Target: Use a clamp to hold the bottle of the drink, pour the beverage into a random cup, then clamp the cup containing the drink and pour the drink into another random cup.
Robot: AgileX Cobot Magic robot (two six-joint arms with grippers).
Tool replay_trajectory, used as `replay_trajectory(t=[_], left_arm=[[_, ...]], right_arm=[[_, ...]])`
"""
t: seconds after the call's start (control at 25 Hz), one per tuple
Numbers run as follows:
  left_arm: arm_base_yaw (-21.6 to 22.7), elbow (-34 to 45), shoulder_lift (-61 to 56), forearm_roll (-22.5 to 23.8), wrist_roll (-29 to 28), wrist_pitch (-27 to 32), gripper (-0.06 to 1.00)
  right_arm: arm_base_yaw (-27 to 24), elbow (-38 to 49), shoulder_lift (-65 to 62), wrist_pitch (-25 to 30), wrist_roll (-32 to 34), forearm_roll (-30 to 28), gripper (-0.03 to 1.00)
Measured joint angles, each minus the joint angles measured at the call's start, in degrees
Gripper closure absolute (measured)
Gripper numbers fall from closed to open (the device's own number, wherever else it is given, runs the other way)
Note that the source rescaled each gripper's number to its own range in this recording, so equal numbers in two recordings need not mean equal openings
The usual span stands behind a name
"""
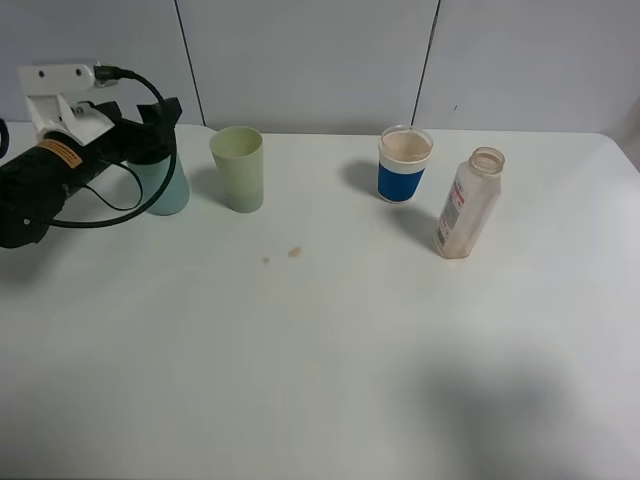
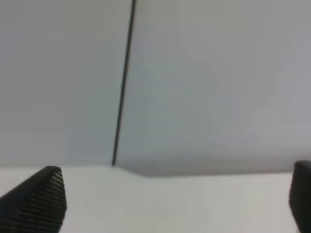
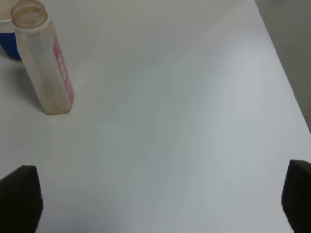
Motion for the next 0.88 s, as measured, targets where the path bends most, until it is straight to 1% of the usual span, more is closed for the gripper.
replay_trajectory(t=[0.12, 0.2, 0.24, 0.32, 0.36, 0.44, 0.48, 0.6, 0.68, 0.88], left_arm=[[0.0, 0.0, -1.8, 1.4, 0.0, 0.0, 0.19], [0.0, 0.0, -2.9, 2.0, -1.1, 0.0, 0.18], [0.0, 0.0, -3.3, 2.3, -2.5, 0.0, 0.16], [0.0, 0.0, -4.3, 2.5, -6.2, 0.0, 0.04], [0.0, 0.0, -4.8, 2.5, -8.3, 0.0, 0.00], [0.0, 0.1, -6.0, 2.5, -11.3, 0.1, -0.03], [0.0, 0.1, -6.7, 2.5, -11.8, 0.1, -0.04], [0.0, 0.1, -8.3, 2.7, -12.3, 0.1, -0.03], [0.0, 0.2, -11.3, 3.2, -12.3, 0.2, -0.03], [0.0, 0.2, -16.4, 3.6, -11.1, 3.9, -0.04]], right_arm=[[0.0, 0.0, 0.0, 0.0, 0.0, 0.0, -0.03], [0.0, 0.0, 0.0, 0.0, 0.0, 0.0, -0.03], [0.0, 0.0, 0.0, 0.0, 0.0, 0.0, -0.03], [0.0, 0.0, 0.0, 0.0, 0.0, 0.0, -0.03], [0.0, 0.0, 0.0, 0.0, 0.0, 0.0, -0.03], [0.0, 0.0, 0.0, 0.0, 0.0, 0.0, -0.03], [0.0, 0.0, 0.0, 0.0, 0.0, 0.0, -0.03], [0.0, 0.0, 0.0, 0.0, 0.0, 0.0, -0.03], [0.0, 0.0, 0.0, 0.0, 0.0, 0.0, -0.03], [0.0, 0.0, 0.0, 0.0, 0.0, 0.0, -0.03]])
